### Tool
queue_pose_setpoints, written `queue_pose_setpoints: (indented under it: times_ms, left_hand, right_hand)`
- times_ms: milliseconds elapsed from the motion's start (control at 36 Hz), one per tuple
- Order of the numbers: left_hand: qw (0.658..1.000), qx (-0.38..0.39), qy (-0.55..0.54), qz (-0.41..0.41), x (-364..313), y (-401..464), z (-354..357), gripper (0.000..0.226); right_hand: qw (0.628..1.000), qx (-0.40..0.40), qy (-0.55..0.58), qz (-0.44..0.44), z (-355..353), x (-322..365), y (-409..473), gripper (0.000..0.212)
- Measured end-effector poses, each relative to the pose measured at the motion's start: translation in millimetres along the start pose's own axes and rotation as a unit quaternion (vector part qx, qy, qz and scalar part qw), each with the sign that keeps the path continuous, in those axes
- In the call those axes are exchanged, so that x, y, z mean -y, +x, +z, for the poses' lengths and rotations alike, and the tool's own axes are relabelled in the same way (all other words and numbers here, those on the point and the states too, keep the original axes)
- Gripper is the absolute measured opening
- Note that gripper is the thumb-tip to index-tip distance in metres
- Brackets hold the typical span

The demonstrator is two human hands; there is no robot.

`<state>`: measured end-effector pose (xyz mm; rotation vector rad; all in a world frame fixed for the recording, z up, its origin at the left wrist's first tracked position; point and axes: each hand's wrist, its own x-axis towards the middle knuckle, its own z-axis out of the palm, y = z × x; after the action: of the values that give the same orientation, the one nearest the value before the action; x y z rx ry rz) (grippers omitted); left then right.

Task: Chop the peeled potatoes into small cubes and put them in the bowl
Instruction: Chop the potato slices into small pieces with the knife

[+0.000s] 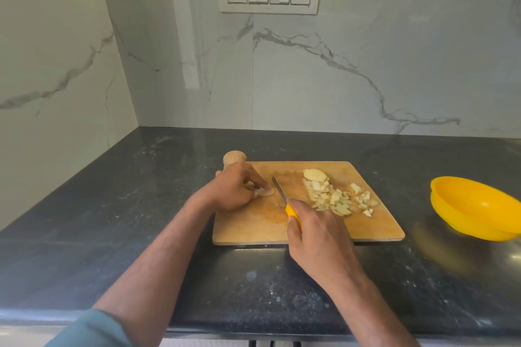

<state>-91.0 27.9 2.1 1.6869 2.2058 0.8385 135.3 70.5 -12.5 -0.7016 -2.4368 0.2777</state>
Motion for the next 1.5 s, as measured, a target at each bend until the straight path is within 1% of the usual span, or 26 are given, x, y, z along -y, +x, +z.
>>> queue_pose_setpoints:
  times_ms: [139, 306, 472, 556, 611, 667, 722, 778, 833, 972, 1083, 1167, 1250, 1361, 1444, 1500]
  left_hand:
    - [0.999, -0.045, -0.008, -0.010, -1, 3, 0, 0.009]
    - [0.998, -0.058, -0.025, -0.015, -1, 3, 3, 0.005]
    - [0.997, -0.077, -0.015, -0.024, -3, 4, 6, 0.003]
    - [0.996, -0.088, -0.008, -0.032, -3, 4, 7, 0.006]
    - [0.996, -0.086, -0.011, -0.025, -3, 4, 7, 0.017]
    - [0.998, -0.068, -0.009, -0.011, -3, 3, 7, 0.032]
    - [0.999, -0.042, 0.016, 0.004, -5, 2, 6, 0.037]
    - [0.999, -0.027, 0.041, 0.012, -7, 2, 6, 0.032]
    - [0.999, -0.023, 0.043, 0.012, -10, 2, 7, 0.028]
    - [0.998, -0.025, 0.050, 0.016, -13, 1, 8, 0.028]
    - [0.999, -0.030, 0.021, 0.018, -11, 0, 8, 0.028]
    - [0.999, -0.046, -0.017, 0.018, -7, -1, 6, 0.037]
    - [0.998, -0.052, -0.036, 0.018, -4, -1, 2, 0.037]
    - [0.997, -0.074, -0.033, 0.006, -1, -2, -1, 0.029]
    - [0.996, -0.083, -0.033, 0.006, -2, -4, -2, 0.028]
    - [0.995, -0.092, -0.040, -0.003, -2, -4, -2, 0.028]
  right_hand:
    - [1.000, 0.016, 0.015, -0.017, 1, 8, 4, 0.041]
    - [0.999, 0.030, -0.013, -0.030, 4, 12, 12, 0.035]
    - [0.998, 0.050, -0.022, -0.024, 4, 13, 11, 0.042]
    - [0.998, 0.054, -0.009, -0.020, 3, 14, 10, 0.042]
    - [0.998, 0.052, -0.004, -0.017, 3, 14, 9, 0.042]
    - [0.998, 0.054, -0.007, -0.020, 1, 14, 8, 0.042]
    - [0.998, 0.056, -0.010, -0.027, -1, 15, 6, 0.041]
    - [0.998, 0.061, -0.005, -0.031, -4, 16, 3, 0.041]
    - [0.997, 0.069, 0.002, -0.031, -6, 16, -1, 0.042]
    - [0.997, 0.068, 0.017, -0.033, -10, 9, -11, 0.041]
    - [0.998, 0.048, 0.023, -0.033, -14, 2, -17, 0.039]
    - [0.999, 0.018, 0.046, -0.022, -20, 2, -18, 0.032]
    - [0.998, 0.003, 0.061, -0.008, -22, 7, -12, 0.033]
    - [0.999, 0.028, 0.037, -0.015, -14, 15, 3, 0.039]
    - [0.999, 0.046, 0.023, -0.015, -7, 20, 8, 0.037]
    - [0.999, 0.043, 0.011, -0.011, -4, 22, 8, 0.036]
